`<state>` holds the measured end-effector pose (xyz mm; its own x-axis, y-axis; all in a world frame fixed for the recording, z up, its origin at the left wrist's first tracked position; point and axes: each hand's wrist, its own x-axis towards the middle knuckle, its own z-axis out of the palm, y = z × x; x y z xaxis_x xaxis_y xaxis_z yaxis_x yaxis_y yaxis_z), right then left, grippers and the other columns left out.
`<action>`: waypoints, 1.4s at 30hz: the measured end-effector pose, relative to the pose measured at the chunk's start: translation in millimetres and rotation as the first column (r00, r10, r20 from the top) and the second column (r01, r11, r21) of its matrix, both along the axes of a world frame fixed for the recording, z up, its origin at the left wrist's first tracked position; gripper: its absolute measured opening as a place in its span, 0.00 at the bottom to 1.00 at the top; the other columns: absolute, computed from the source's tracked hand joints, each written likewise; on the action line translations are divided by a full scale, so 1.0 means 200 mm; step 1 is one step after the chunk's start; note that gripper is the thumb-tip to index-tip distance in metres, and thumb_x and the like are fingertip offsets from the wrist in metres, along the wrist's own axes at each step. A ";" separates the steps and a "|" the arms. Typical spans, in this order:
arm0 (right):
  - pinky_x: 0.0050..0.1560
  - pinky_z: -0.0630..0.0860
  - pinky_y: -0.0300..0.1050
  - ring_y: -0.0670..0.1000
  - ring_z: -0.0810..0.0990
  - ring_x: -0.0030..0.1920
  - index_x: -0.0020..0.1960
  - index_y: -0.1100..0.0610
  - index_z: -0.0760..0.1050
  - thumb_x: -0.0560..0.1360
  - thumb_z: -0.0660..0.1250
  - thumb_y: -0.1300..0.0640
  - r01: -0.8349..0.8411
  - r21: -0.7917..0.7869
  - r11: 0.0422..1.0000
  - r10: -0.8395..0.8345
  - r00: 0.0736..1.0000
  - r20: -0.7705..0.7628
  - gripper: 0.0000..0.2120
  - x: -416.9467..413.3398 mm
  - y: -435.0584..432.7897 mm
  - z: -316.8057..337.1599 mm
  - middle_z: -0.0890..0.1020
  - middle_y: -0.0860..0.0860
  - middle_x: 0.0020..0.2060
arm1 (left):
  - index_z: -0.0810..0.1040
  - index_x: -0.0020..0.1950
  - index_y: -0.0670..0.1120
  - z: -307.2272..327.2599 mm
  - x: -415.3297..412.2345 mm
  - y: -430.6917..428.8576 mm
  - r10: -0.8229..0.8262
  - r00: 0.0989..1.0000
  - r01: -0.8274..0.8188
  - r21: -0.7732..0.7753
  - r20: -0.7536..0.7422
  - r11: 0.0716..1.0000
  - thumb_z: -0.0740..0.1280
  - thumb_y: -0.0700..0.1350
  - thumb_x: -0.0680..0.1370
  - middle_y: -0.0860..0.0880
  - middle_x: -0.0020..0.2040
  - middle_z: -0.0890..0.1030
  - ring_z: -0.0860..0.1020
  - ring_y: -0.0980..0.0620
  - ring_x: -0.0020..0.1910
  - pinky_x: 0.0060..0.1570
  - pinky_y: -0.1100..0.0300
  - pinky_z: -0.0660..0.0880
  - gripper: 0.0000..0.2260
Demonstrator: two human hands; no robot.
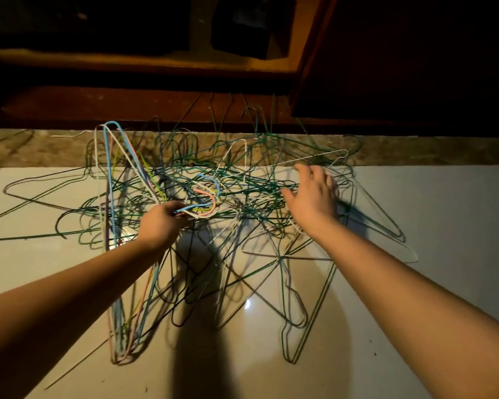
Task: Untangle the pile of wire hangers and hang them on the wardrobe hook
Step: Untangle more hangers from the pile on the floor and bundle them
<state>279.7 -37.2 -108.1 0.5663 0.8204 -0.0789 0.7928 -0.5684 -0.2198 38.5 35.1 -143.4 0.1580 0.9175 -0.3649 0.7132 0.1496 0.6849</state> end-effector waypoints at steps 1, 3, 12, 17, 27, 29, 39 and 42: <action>0.64 0.62 0.52 0.56 0.66 0.65 0.67 0.49 0.66 0.76 0.62 0.47 -0.111 -0.014 0.994 0.112 0.993 0.034 0.20 -0.04 0.01 0.01 0.70 0.52 0.65 | 0.79 0.59 0.45 0.00 -0.02 0.01 0.004 1.000 -0.004 -0.017 0.021 1.000 0.70 0.41 0.74 0.41 0.50 0.83 0.80 0.40 0.46 0.41 0.55 0.73 0.14; 0.64 0.61 0.51 0.55 0.67 0.65 0.66 0.50 0.68 0.77 0.59 0.47 -0.275 -0.091 0.957 0.278 0.960 0.028 0.18 -0.13 0.04 0.00 0.73 0.51 0.64 | 0.80 0.58 0.46 0.00 -0.05 0.02 0.001 0.999 0.001 -0.026 0.045 1.000 0.67 0.40 0.75 0.43 0.44 0.82 0.77 0.43 0.33 0.31 0.62 0.71 0.12; 0.61 0.62 0.49 0.56 0.73 0.60 0.66 0.48 0.69 0.80 0.56 0.54 -0.344 -0.259 0.902 0.348 0.937 -0.035 0.15 -0.17 0.08 -0.12 0.78 0.53 0.59 | 0.79 0.51 0.47 0.03 -0.20 -0.01 -0.197 0.979 0.202 -0.126 0.052 0.971 0.64 0.37 0.76 0.38 0.41 0.81 0.68 0.48 0.29 0.28 0.60 0.68 0.08; 0.56 0.62 0.48 0.56 0.77 0.53 0.57 0.47 0.73 0.79 0.58 0.49 -0.303 -0.208 0.930 0.300 0.953 -0.045 0.09 -0.16 0.08 -0.10 0.82 0.53 0.47 | 0.78 0.46 0.49 0.03 -0.27 -0.04 -0.185 0.978 0.192 -0.069 0.101 0.979 0.65 0.38 0.77 0.49 0.29 0.70 0.66 0.51 0.26 0.26 0.62 0.65 0.07; 0.54 0.62 0.50 0.56 0.74 0.54 0.50 0.49 0.72 0.63 0.61 0.24 -0.209 -0.356 0.911 0.257 0.962 0.092 0.31 -0.17 0.12 -0.13 0.81 0.52 0.46 | 0.77 0.47 0.47 0.16 -0.36 0.02 -0.011 0.938 0.055 -0.119 0.345 0.991 0.59 0.33 0.78 0.46 0.37 0.75 0.67 0.52 0.31 0.29 0.61 0.64 0.11; 0.58 0.62 0.51 0.56 0.74 0.56 0.54 0.52 0.72 0.62 0.60 0.23 -0.211 -0.380 0.901 0.284 0.948 0.146 0.36 -0.19 0.13 -0.11 0.80 0.54 0.49 | 0.77 0.44 0.49 0.17 -0.38 0.05 0.032 0.921 0.014 -0.116 0.387 0.993 0.61 0.36 0.79 0.47 0.34 0.75 0.67 0.54 0.29 0.26 0.64 0.65 0.10; 0.60 0.62 0.52 0.57 0.69 0.61 0.62 0.59 0.67 0.57 0.63 0.22 -0.114 -0.322 0.940 0.195 0.953 0.232 0.49 -0.21 0.14 -0.07 0.74 0.57 0.60 | 0.77 0.47 0.46 0.09 -0.36 0.10 0.101 0.924 -0.077 -0.081 0.370 0.994 0.61 0.36 0.78 0.45 0.35 0.76 0.67 0.53 0.27 0.26 0.62 0.65 0.07; 0.60 0.62 0.52 0.57 0.69 0.62 0.63 0.59 0.67 0.57 0.62 0.22 -0.107 -0.330 0.938 0.185 0.958 0.217 0.49 -0.21 0.14 -0.07 0.74 0.57 0.60 | 0.77 0.54 0.44 0.02 -0.36 0.09 0.155 0.937 -0.135 -0.086 0.312 0.987 0.62 0.36 0.77 0.45 0.37 0.78 0.66 0.52 0.26 0.27 0.62 0.64 0.09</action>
